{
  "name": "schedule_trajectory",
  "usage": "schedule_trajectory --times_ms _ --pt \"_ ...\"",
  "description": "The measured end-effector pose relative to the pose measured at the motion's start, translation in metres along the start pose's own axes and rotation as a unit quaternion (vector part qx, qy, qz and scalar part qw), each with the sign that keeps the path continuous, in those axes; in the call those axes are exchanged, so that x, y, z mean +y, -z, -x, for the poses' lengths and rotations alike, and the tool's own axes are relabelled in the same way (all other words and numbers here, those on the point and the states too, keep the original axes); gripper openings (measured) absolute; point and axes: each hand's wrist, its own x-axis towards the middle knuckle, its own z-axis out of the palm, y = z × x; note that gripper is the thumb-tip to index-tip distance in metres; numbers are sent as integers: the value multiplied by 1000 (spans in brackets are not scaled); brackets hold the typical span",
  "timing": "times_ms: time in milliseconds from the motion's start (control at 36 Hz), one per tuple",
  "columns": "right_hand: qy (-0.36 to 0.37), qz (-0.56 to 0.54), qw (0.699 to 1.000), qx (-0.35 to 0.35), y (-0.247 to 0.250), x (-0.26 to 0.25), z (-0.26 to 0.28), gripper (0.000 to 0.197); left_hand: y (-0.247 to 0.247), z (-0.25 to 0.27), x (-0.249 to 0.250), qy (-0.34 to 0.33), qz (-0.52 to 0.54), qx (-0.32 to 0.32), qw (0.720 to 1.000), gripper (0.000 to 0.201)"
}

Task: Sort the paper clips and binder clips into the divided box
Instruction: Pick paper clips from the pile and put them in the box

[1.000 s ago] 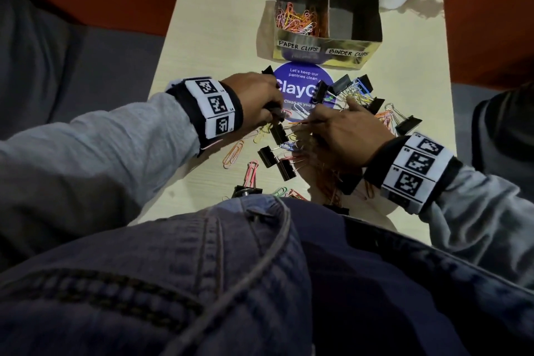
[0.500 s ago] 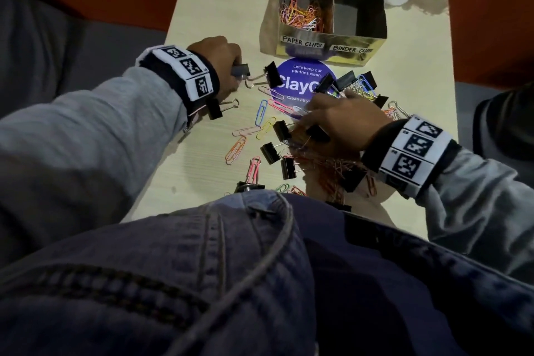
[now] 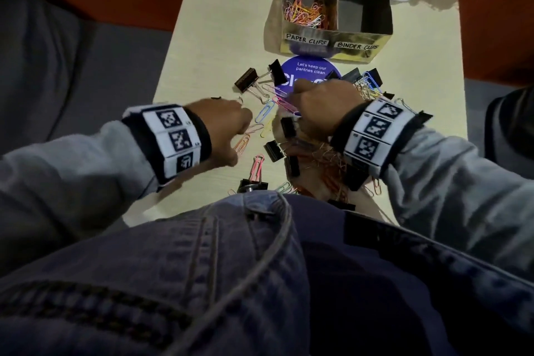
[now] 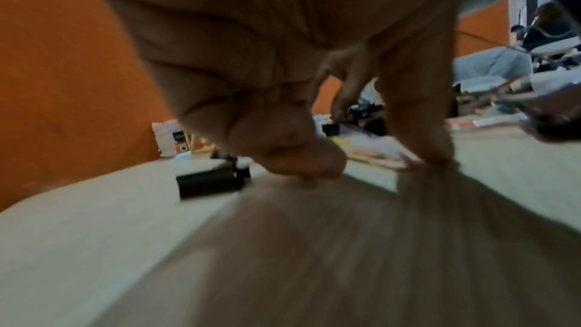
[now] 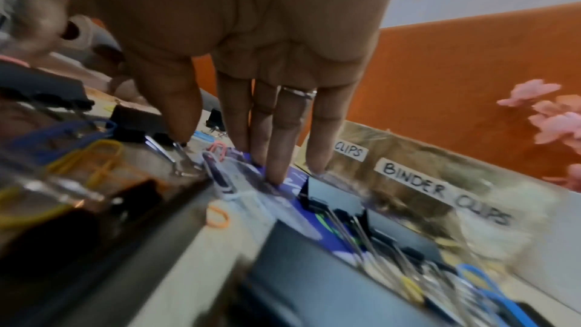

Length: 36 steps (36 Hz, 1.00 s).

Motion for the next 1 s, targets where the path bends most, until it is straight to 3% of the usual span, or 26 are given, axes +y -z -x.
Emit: schedule_trajectory --times_ms 167,250,333,389,444,528,639,778,1000 --pt "53 -7 998 12 2 -12 -12 44 -1 -16 2 -15 38 44 998 20" --pt "98 1 995 -8 -1 -4 -5 52 3 -24 4 -18 65 71 995 27" --pt "120 -19 993 -4 -8 4 1 54 6 -30 8 -15 90 91 992 47" --pt "108 -57 992 7 -10 9 4 55 5 -31 11 -20 81 92 992 54" --pt "65 -75 995 18 -10 16 8 57 4 -29 14 -25 62 92 994 47" --pt "8 -29 999 9 -9 22 19 43 0 -25 15 -25 44 65 997 57" --pt "33 32 999 -5 -13 14 25 31 -1 -26 19 -34 65 70 995 66" --pt "63 16 998 17 -16 1 25 38 5 -39 32 -32 68 102 992 56" --pt "60 -166 984 -4 -16 6 27 35 7 -50 38 -76 18 106 991 37"
